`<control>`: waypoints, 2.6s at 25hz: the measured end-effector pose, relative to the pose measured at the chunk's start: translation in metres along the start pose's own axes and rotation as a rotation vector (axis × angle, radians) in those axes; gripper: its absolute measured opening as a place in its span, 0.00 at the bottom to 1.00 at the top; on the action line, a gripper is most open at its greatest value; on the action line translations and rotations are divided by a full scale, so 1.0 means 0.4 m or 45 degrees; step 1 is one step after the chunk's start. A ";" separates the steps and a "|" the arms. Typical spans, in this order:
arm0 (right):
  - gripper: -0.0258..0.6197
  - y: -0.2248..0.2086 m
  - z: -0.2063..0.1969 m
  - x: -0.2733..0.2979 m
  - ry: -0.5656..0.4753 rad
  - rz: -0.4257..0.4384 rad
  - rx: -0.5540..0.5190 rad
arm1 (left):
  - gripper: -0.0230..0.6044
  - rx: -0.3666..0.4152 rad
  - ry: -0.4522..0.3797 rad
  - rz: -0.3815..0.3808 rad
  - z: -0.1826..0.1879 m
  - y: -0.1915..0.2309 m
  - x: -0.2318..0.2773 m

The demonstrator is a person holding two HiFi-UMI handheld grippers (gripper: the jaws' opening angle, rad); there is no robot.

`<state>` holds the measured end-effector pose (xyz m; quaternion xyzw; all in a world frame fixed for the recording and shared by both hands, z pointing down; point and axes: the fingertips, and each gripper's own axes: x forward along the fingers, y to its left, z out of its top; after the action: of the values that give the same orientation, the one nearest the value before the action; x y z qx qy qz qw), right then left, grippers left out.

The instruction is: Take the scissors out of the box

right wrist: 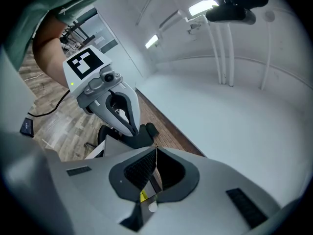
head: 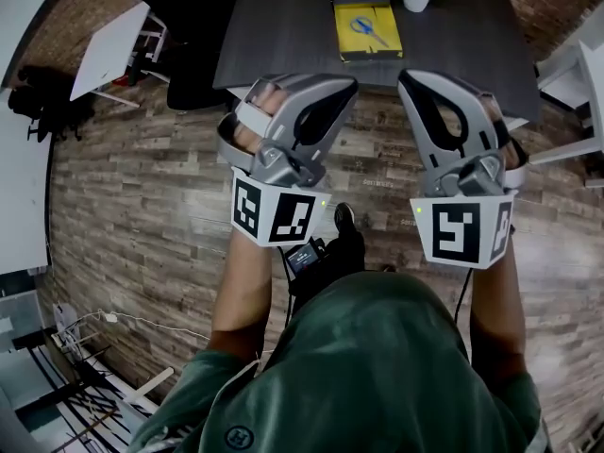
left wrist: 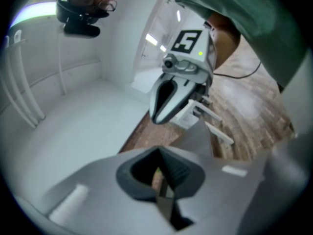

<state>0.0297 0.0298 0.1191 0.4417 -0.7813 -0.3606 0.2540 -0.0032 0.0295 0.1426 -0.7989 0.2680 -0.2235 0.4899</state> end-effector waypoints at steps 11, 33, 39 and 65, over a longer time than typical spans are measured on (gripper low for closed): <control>0.05 -0.016 0.072 0.229 0.048 -0.006 -0.047 | 0.04 -0.024 -0.071 0.072 -0.207 0.162 0.007; 0.05 -0.070 -0.074 0.480 0.038 0.081 0.021 | 0.04 -0.047 -0.004 0.033 -0.385 0.203 0.186; 0.05 -0.083 -0.151 0.540 0.072 0.133 0.046 | 0.04 -0.089 0.004 0.006 -0.423 0.192 0.265; 0.05 -0.016 -0.498 0.778 0.251 0.389 0.241 | 0.04 -0.251 0.120 -0.121 -0.630 0.093 0.514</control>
<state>0.0260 -0.3119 0.2601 0.3730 -0.8409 -0.1979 0.3384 -0.0115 -0.2848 0.2343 -0.8437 0.2731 -0.2564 0.3846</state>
